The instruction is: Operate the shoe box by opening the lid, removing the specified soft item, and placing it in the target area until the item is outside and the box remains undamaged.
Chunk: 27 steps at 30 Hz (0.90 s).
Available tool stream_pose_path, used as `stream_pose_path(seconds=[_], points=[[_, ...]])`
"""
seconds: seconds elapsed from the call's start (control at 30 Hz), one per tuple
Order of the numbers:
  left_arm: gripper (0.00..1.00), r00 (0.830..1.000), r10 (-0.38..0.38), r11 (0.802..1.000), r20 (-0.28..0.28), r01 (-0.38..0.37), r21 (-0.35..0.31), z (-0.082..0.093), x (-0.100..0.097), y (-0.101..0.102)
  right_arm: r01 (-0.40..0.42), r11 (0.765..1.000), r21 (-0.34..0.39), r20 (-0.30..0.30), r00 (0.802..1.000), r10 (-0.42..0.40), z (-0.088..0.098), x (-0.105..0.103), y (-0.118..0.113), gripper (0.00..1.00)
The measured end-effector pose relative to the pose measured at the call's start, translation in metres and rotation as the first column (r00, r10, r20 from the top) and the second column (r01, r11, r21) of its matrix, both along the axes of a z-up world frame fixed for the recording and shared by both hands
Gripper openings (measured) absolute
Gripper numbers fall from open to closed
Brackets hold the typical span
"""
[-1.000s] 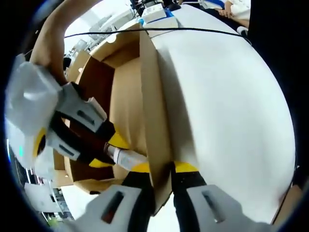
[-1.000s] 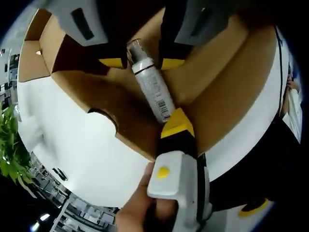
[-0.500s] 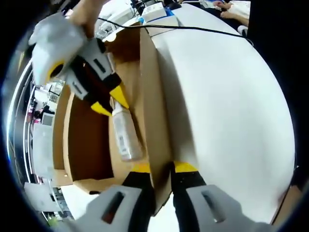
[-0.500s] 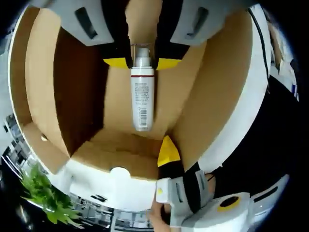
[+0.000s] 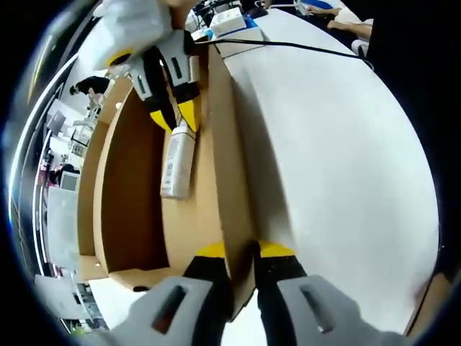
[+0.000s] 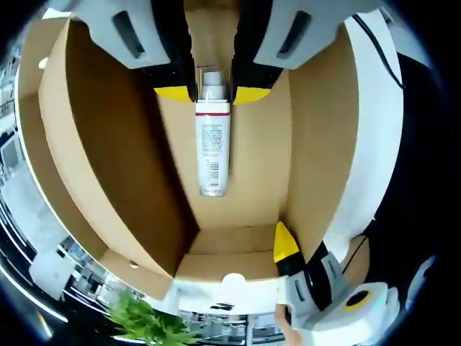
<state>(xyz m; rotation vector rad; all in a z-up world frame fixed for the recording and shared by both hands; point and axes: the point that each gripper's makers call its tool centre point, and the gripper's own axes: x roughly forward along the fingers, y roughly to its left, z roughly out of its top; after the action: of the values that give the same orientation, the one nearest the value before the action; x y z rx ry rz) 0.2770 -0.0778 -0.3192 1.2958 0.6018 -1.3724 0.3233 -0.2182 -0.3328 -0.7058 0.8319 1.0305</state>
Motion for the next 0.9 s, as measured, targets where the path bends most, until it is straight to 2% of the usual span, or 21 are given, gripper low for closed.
stream_pose_path(seconds=[0.1,0.17,0.23,0.3,0.33,0.43,0.57,0.67,0.77,0.83,0.9], points=[[0.10,1.000,-0.003,1.000,0.003,0.003,0.001,0.000,0.000,0.000,0.045,0.999,0.029,0.019,0.999,-0.045,-0.002,0.000,0.001,0.19],[0.10,1.000,-0.005,1.000,0.003,0.005,-0.001,0.000,0.000,0.000,0.035,0.999,0.014,0.036,0.999,-0.035,-0.005,0.000,-0.001,0.19],[0.10,1.000,-0.005,1.000,-0.005,0.005,-0.012,0.001,0.000,0.001,0.084,0.996,-0.006,0.024,0.996,-0.084,-0.007,0.003,-0.005,0.19],[0.10,1.000,-0.005,1.000,-0.013,0.004,-0.024,0.001,0.000,0.001,0.078,0.997,0.004,0.040,0.996,-0.078,-0.002,0.004,-0.001,0.23],[0.10,1.000,-0.009,1.000,-0.012,0.009,-0.023,0.001,0.001,-0.001,0.062,0.996,0.058,0.066,0.996,-0.066,0.005,0.007,0.008,0.24],[0.10,1.000,-0.008,1.000,-0.012,0.008,-0.022,0.001,0.000,-0.001,0.060,0.985,0.161,0.071,0.995,-0.072,0.018,0.010,0.025,0.25],[0.10,1.000,-0.009,1.000,-0.011,0.008,-0.019,0.001,0.000,-0.001,0.071,0.964,0.257,0.082,0.992,-0.095,0.026,0.020,0.046,0.39],[0.10,1.000,-0.008,1.000,-0.010,0.008,-0.020,0.001,0.000,-0.002,0.050,0.960,0.275,0.086,0.993,-0.076,0.019,0.029,0.044,0.39],[0.10,1.000,-0.009,1.000,-0.010,0.009,-0.019,0.001,0.000,-0.002,0.112,0.958,0.265,0.060,0.989,-0.132,0.015,0.033,0.039,0.38],[0.10,1.000,-0.010,1.000,-0.010,0.010,-0.015,0.001,0.000,-0.002,0.148,0.948,0.282,0.047,0.985,-0.168,0.014,0.039,0.037,0.36],[0.10,1.000,-0.009,1.000,-0.010,0.009,-0.014,0.001,0.000,-0.002,0.146,0.954,0.262,0.045,0.986,-0.163,0.009,0.037,0.038,0.36]])
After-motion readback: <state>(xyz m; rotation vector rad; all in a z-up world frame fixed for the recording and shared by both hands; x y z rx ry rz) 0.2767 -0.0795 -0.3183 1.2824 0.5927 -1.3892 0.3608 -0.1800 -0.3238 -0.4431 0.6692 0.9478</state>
